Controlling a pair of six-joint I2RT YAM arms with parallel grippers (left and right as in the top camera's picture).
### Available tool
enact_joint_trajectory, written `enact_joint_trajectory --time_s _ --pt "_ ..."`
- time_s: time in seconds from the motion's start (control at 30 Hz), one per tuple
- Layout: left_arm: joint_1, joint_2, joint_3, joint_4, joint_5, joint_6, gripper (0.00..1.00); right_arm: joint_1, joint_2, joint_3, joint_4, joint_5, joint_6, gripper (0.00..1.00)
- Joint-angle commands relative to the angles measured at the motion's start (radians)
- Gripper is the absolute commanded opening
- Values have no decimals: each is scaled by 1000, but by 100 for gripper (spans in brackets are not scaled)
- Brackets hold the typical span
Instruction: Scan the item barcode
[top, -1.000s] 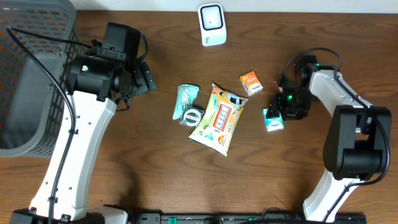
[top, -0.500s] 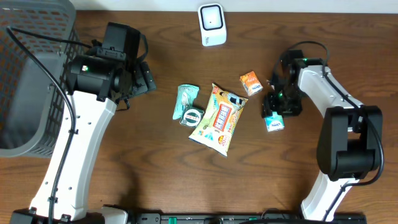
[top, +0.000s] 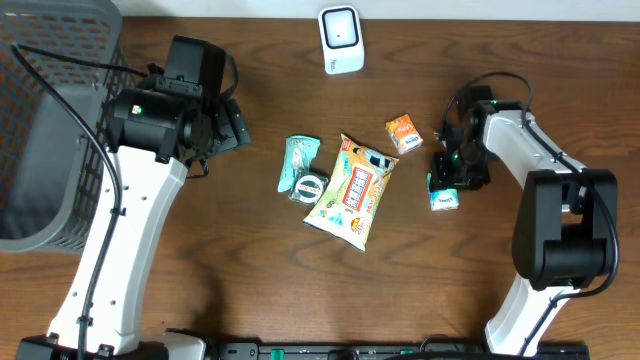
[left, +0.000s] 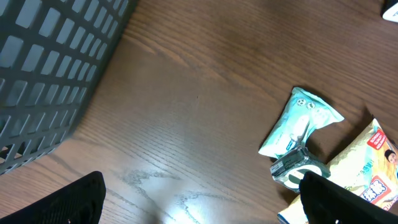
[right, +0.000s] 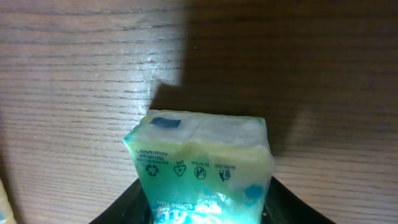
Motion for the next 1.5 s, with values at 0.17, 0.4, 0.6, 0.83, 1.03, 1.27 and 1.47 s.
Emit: enact_joint_trajectory --time_s 0.17,0.4,0.6,0.83,1.03,1.27,1.47 --pt "3 3 8 -3 -13 10 98 -3 11 -16 6 -22 -1 18" --pt "3 3 8 -3 -13 10 98 -13 10 5 -2 -238 -2 2" --pt "3 3 8 -3 -13 10 98 -31 10 53 -35 -549 -92 1" --pt "3 3 8 -3 -13 10 98 -34 10 66 -25 -1064 -242 1" --pt "3 3 8 -3 -13 10 98 -32 10 66 58 -1374 -240 1" --pt "3 3 8 -3 -13 10 98 -5 10 66 71 -1343 -245 1" --pt "3 3 8 -3 -13 10 98 1 10 64 62 -620 -19 1"
